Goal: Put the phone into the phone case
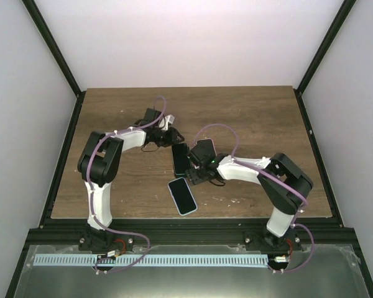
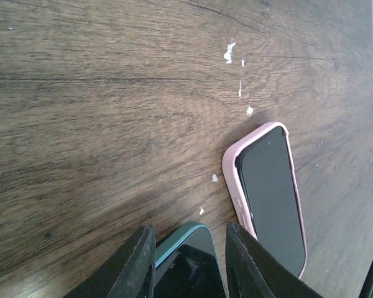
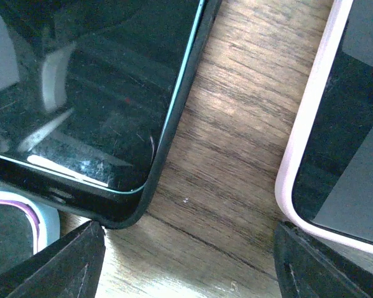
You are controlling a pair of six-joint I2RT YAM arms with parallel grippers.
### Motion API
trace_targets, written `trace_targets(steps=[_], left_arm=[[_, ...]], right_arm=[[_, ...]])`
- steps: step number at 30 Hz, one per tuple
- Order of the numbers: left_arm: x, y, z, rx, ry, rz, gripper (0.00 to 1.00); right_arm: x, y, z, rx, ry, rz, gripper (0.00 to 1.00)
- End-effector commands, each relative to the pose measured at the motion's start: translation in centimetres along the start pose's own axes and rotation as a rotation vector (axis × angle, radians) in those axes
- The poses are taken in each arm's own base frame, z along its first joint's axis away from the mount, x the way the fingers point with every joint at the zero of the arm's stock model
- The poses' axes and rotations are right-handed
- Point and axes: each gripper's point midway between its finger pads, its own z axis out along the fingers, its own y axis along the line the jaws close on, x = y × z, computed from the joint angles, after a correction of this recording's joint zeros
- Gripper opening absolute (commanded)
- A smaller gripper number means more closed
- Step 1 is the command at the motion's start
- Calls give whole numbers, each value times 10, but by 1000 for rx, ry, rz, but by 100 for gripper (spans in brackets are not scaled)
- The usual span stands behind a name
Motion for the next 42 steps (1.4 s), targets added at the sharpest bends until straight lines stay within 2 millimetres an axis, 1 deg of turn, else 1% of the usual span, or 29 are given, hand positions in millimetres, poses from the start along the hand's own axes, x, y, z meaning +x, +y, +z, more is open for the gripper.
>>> trace_targets(steps=[1,5,9,14,17,20,22,25,28,31,33,37,42], left_arm=[[16,1,5,27,34,-9,33],[29,4,9,28,58,-18,33],[37,3,10,40,70,-30,31],[46,-3,12,56,103,-37,31],[50,-9,8,64,123,-30,30],[44,-11,0,14,118,-14,30],[33,-7,-7,-64,98,3,32],[15,-2,-14,-161,64,29,41],[2,-6,-18,-177,34,48,44],[-12,-6,-19,-205,13,66,47],[-15,-2,-16,-223,19,72,48],[-12,8,-9,-243,54,71,48],[-5,17,0,-255,90,68,44]], right_arm=[[-6,-5,8,54,-13,2,74],[-8,-3,10,47,-19,4,74],[-9,-3,13,48,-32,10,73],[-11,-3,15,45,-40,21,72],[-10,-3,15,47,-45,21,72],[-9,-4,17,47,-44,24,72],[-7,-3,17,40,-44,27,72],[-6,-3,17,36,-46,30,72],[-4,-5,18,41,-46,29,71],[-3,-5,18,40,-46,31,71],[-4,-4,18,39,-46,30,71],[-7,-6,15,45,-59,35,71],[-9,-7,12,50,-72,35,71]])
